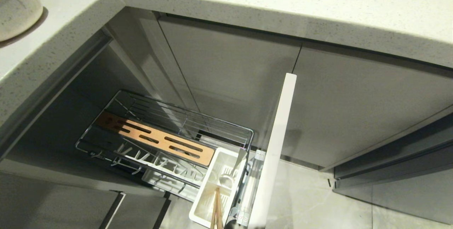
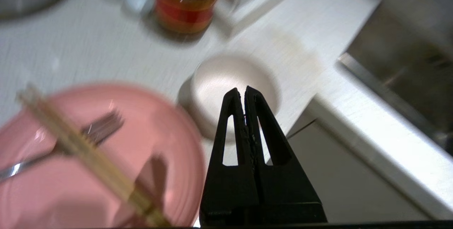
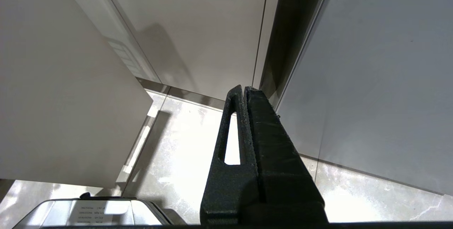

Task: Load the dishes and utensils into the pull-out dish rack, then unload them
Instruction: Pick up the chopsticks and place it in the cupboard

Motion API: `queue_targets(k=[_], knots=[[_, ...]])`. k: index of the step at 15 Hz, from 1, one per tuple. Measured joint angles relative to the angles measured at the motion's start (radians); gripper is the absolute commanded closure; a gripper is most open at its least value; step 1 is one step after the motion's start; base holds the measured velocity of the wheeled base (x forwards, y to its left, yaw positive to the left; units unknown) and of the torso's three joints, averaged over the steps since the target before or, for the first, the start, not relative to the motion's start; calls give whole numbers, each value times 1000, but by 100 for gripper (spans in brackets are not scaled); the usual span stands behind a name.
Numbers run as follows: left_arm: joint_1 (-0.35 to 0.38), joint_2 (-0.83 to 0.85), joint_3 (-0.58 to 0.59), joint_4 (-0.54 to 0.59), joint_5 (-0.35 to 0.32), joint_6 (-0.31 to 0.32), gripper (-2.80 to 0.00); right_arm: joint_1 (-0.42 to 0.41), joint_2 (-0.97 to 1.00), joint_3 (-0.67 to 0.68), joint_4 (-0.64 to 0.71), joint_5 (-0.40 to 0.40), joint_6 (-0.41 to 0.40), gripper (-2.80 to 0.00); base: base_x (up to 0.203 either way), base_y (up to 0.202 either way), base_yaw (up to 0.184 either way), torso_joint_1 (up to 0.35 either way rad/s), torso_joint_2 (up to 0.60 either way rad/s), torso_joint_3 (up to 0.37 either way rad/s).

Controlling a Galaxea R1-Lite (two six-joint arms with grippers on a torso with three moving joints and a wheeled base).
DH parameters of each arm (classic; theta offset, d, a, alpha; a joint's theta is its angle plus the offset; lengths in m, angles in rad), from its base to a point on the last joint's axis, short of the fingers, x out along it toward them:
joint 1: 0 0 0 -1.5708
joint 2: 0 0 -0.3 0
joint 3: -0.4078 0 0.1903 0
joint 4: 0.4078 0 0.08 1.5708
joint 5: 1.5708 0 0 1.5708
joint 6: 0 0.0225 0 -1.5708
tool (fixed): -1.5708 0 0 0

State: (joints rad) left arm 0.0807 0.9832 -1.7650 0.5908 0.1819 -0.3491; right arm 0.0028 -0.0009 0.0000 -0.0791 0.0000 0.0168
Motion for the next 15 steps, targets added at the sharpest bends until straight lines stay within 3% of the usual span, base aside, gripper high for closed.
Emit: queue_targets(k=[2, 4, 9, 12, 13, 15], knots=[[2, 90, -125, 220, 40, -57, 0, 0, 0, 0, 0, 0, 0, 0, 0, 0, 0, 0, 0, 0], [3, 154, -171, 361, 138, -95, 0, 0, 0, 0, 0, 0, 0, 0, 0, 0, 0, 0, 0, 0], [4, 220, -167, 423, 276, -123, 0, 0, 0, 0, 0, 0, 0, 0, 0, 0, 0, 0, 0, 0], [4, 225, -165, 497, 283, -183, 0, 0, 0, 0, 0, 0, 0, 0, 0, 0, 0, 0, 0, 0], [4, 220, -165, 531, 271, -210, -280, 0, 0, 0, 0, 0, 0, 0, 0, 0, 0, 0, 0, 0], [3, 209, -166, 556, 259, -225, -280, 0, 0, 0, 0, 0, 0, 0, 0, 0, 0, 0, 0, 0]])
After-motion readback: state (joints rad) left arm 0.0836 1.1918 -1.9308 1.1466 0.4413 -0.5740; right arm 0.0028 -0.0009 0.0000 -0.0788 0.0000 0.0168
